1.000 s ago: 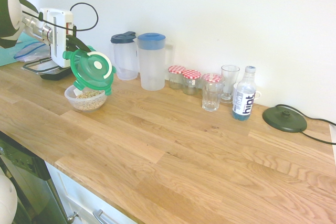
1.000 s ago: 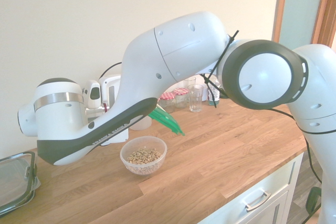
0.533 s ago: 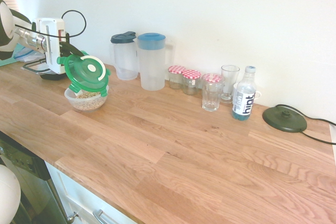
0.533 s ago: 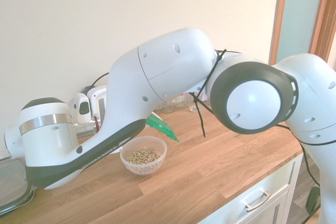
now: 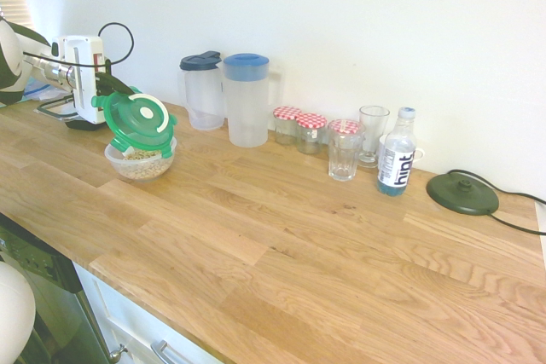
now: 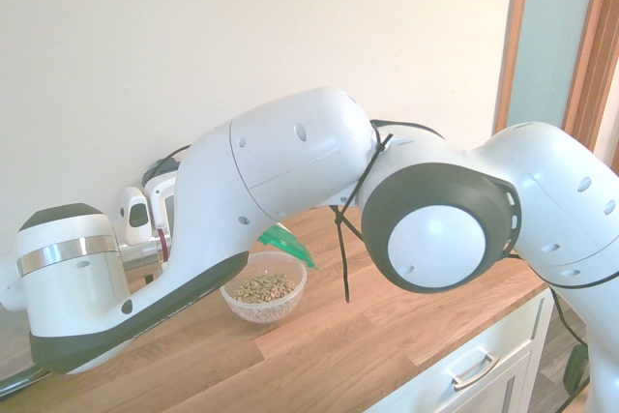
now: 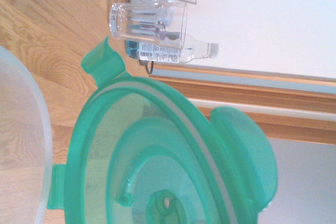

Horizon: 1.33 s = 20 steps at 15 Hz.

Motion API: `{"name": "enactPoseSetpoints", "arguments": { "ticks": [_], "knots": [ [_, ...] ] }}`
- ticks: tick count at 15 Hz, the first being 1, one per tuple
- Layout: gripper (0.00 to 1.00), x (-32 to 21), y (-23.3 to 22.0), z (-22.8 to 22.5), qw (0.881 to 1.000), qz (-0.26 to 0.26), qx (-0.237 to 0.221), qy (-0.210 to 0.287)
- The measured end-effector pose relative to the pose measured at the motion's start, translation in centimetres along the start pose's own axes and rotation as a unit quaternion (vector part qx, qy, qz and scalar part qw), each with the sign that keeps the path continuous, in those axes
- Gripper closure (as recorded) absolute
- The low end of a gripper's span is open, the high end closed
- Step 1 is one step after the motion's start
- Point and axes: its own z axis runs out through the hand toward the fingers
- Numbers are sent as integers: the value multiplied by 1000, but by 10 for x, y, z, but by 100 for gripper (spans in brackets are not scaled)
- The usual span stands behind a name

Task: Cover the lid of food container

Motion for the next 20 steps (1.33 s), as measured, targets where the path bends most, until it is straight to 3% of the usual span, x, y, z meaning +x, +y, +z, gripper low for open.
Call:
{"name": "enactPoseSetpoints", "arguments": {
  "ticks": [9,10,20],
  "knots": [
    [100,-7,-8,-4,1000,-10,-6,7],
    [0,-7,-10,-5,1000,-12,-1,7],
    [0,-21,-12,-21,998,-41,36,-5]
  ]
}}
